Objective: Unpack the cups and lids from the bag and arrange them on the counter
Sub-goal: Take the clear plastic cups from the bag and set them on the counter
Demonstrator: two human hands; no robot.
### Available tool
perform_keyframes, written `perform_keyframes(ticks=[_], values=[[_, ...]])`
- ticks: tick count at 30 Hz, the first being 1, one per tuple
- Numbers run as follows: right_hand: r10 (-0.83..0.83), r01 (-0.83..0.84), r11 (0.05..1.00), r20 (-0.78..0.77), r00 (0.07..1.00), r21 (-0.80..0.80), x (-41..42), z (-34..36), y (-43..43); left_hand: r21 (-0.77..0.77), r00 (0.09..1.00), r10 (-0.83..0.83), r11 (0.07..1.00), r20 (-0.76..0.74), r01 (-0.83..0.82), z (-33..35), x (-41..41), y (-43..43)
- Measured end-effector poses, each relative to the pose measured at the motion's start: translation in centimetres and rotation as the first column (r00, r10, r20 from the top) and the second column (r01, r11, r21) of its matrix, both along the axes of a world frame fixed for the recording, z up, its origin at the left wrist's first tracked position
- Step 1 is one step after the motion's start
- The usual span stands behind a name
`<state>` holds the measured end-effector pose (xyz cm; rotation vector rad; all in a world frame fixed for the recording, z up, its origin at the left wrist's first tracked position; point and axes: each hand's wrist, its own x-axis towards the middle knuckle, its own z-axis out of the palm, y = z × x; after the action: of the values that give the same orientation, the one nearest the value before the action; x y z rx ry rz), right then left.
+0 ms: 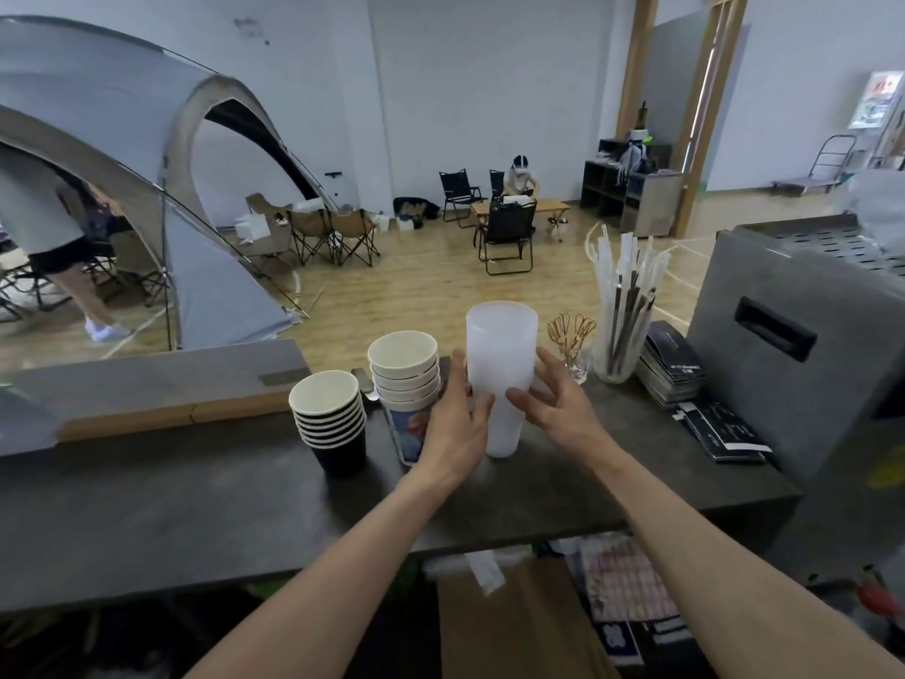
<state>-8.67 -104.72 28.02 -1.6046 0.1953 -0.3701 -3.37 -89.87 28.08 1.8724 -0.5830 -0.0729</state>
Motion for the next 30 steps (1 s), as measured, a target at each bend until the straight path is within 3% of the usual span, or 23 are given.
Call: perform_keyframes(ticks=[3, 5, 7, 12, 15, 20, 25, 30], values=[[-0.228, 0.226, 0.966, 0.002, 0.974, -0.129, -2.1, 0.2, 1.1, 0.079, 1.0, -0.016, 0.997, 0.014, 0.014, 0.2, -1.6, 1.4], [-0.458, 0.483, 0.851, 0.157, 0.875, -0.205, -3.8, 0.0, 2.2, 0.113, 0.998, -0.025, 0.993, 0.05, 0.019, 0.1, -2.5, 2.9], [-0.534, 0.591, 0.782, 0.276, 0.799, -0.199, -4.9, 0.3, 4.4, 0.123, 0.997, 0.006, 0.992, 0.079, -0.015, 0.3, -3.0, 4.9], [-0.275, 0.376, 0.865, 0.312, 0.909, -0.332, -3.4, 1.4, 13.2, 0.006, 0.991, 0.087, 0.996, 0.101, -0.089, 1.8, -2.4, 13.3], [-0.144, 0.265, 0.885, 0.316, 0.938, -0.382, -2.1, 1.8, 20.8, 0.054, 0.975, 0.131, 0.988, 0.177, -0.143, 2.1, -2.5, 21.6], [0.024, 0.061, 0.955, 0.278, 0.96, -0.291, -0.1, -0.1, 36.3, 0.228, 0.923, 0.275, 0.913, 0.27, -0.339, 0.0, -2.9, 39.0], [0.268, -0.155, 0.894, 0.223, 0.937, -0.421, 2.1, -3.6, 50.9, 0.32, 0.815, 0.495, 0.753, 0.301, -0.575, -3.0, -3.8, 55.0], [0.495, -0.364, 0.788, 0.159, 0.854, -0.497, 5.1, -8.0, 62.3, 0.378, 0.713, 0.649, 0.611, 0.263, -0.696, -7.3, -4.3, 66.2]])
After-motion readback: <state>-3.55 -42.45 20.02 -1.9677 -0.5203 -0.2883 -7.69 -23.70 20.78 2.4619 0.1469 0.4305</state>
